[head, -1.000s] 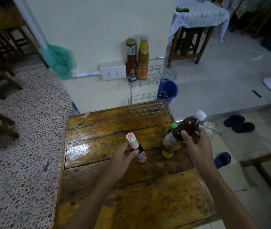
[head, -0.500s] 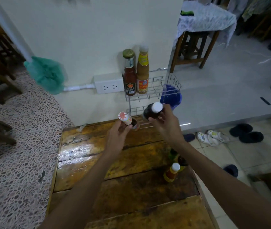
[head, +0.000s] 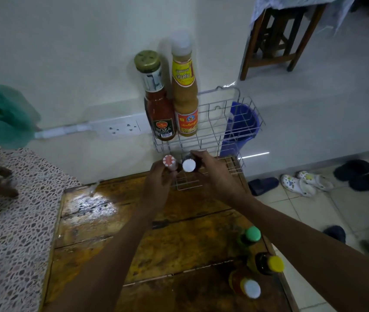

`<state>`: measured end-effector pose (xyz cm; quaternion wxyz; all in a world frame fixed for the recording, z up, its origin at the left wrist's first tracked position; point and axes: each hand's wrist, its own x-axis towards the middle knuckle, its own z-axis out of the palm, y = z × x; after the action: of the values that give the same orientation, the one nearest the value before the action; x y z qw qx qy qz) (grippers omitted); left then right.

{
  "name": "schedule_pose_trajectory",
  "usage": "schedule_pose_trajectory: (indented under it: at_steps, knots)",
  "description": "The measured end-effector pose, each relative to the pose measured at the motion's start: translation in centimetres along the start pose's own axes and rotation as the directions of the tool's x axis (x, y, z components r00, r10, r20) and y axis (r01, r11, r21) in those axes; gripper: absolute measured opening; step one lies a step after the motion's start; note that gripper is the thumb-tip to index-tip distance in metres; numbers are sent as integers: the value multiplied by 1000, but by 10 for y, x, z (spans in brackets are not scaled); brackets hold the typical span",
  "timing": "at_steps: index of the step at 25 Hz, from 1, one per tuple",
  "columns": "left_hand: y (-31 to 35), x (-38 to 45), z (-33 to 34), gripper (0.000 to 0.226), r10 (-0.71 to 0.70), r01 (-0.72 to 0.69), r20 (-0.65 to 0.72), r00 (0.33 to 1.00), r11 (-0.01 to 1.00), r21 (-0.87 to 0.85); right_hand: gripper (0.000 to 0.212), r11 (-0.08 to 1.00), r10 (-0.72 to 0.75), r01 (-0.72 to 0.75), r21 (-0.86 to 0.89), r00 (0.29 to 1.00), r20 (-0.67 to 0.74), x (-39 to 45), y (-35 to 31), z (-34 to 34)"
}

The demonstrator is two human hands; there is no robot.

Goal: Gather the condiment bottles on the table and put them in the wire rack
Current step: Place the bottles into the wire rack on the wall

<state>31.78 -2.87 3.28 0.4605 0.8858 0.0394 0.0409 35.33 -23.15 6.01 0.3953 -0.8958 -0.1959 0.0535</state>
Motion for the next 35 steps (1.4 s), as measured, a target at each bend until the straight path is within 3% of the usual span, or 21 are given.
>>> schedule_pose_trajectory:
  at_steps: [4, 9, 12, 16, 19, 28, 35]
  knots:
    - [-6, 17, 1, 34, 9, -13, 50, 999, 997, 80, 57, 999, 7, -6, 37, 1000, -20, 20, 18, 11]
    - [-8, 40, -4, 35, -35, 26, 54, 998, 986, 164, 48, 988, 114, -117, 96, 993, 43, 41, 15, 19]
    - [-10, 49, -5, 40, -58, 44, 53, 997, 972, 232, 66, 979, 174, -171, 114, 984, -18, 50, 19, 20]
    - [-9, 53, -4, 46, -124, 120, 22, 992, 986, 118, 51, 967, 171, -166, 191, 985, -12, 58, 15, 25]
    - [-6, 51, -2, 45, -94, 96, -19, 995, 992, 83, 47, 980, 162, -157, 125, 986, -27, 66, 16, 25]
    - [-2, 47, -1, 49, -125, 125, -22, 992, 992, 10, 52, 978, 187, -184, 103, 982, -25, 66, 19, 30]
    - [14, 33, -8, 56, -137, 137, 34, 990, 991, -7, 65, 921, 342, -354, 160, 934, 101, 59, 16, 9]
